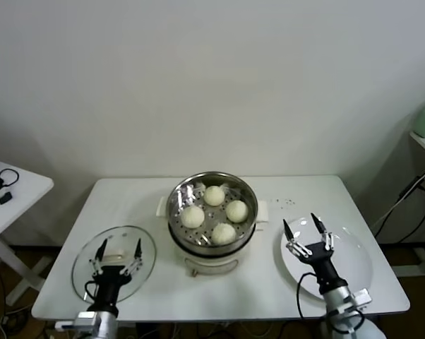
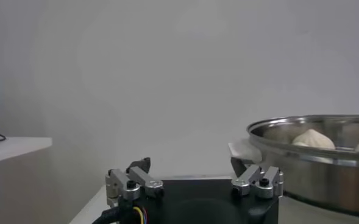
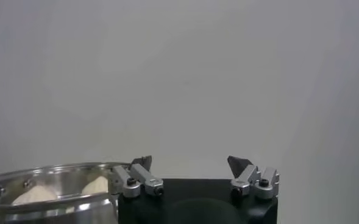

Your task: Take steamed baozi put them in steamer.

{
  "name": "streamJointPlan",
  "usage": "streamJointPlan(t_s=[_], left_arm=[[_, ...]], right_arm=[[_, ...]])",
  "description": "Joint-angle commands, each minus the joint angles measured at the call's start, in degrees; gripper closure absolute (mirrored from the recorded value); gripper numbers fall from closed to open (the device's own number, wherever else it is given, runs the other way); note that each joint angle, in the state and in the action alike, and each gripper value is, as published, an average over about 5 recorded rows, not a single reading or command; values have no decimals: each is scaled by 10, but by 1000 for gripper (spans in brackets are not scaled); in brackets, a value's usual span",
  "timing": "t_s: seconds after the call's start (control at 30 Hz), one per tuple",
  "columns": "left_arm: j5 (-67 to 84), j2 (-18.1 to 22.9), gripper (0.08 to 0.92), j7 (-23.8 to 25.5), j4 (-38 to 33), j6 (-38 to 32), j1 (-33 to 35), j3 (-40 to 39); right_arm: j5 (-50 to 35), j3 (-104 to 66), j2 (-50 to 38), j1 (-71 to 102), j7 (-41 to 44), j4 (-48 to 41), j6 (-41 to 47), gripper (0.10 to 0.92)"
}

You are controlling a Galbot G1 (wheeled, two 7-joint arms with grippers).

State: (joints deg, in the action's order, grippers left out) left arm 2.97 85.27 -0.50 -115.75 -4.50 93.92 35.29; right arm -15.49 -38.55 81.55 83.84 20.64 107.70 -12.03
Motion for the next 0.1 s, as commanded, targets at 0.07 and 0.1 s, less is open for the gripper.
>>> streamJointPlan(t_s=[0.07, 0.1], left_arm=[[12, 0, 177, 7, 2, 2, 0, 6], [12, 0, 177, 8, 3, 2, 0, 6]], right_arm=[[-1, -8, 15, 32, 2, 6, -8, 203], [-3, -8, 15, 32, 3, 6, -8, 203]])
